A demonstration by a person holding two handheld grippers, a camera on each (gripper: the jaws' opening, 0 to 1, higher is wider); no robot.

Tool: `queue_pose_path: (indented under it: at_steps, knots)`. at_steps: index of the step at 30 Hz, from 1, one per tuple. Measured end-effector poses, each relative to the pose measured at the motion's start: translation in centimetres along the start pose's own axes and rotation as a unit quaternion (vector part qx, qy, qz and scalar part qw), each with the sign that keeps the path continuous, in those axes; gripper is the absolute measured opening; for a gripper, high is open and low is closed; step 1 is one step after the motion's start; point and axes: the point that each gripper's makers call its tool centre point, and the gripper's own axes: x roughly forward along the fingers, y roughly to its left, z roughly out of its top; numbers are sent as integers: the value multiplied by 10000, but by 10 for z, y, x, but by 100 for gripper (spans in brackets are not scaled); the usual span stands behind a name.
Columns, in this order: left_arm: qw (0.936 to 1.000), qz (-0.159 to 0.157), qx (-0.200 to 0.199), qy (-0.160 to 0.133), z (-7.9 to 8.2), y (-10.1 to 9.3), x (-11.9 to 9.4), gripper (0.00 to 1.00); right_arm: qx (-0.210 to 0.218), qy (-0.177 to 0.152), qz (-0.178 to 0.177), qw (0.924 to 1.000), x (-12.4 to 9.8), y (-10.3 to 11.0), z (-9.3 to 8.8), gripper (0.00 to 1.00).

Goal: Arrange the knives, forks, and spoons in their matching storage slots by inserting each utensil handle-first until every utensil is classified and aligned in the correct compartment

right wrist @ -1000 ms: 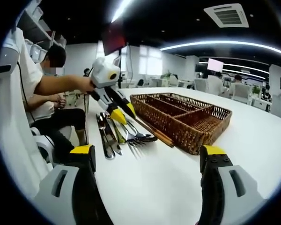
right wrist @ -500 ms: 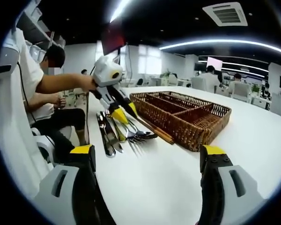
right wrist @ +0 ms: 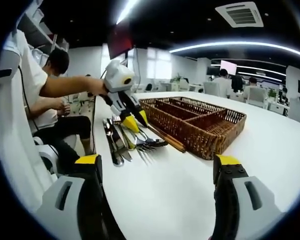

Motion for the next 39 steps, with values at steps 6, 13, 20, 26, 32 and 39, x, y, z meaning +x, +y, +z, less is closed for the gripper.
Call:
queue_pose_path:
  at_steps: [6, 13, 20, 26, 32, 39]
  knots:
    - [9997, -241, 40, 102, 0, -4, 3, 15, 3, 0, 24, 10000, -1, 2, -1, 94]
    - [9991, -356, 69, 211, 3, -11, 7, 15, 56, 8, -11, 10000, -3, 3, -4, 94]
    - [9989, -399, 108, 214, 6, -21, 9, 15, 62, 6, -15, 10000, -4, 1, -7, 94]
    - [9985, -458, 163, 248, 7, -26, 10, 15, 85, -21, -17, 10000, -3, -1, -6, 94]
    - [9976, -589, 308, 218, 9, -34, 12, 14, 86, -3, -17, 10000, -4, -2, -8, 94]
    - [9968, -678, 380, 198, 10, -39, 12, 13, 88, -4, -24, 10000, -5, -1, -8, 93]
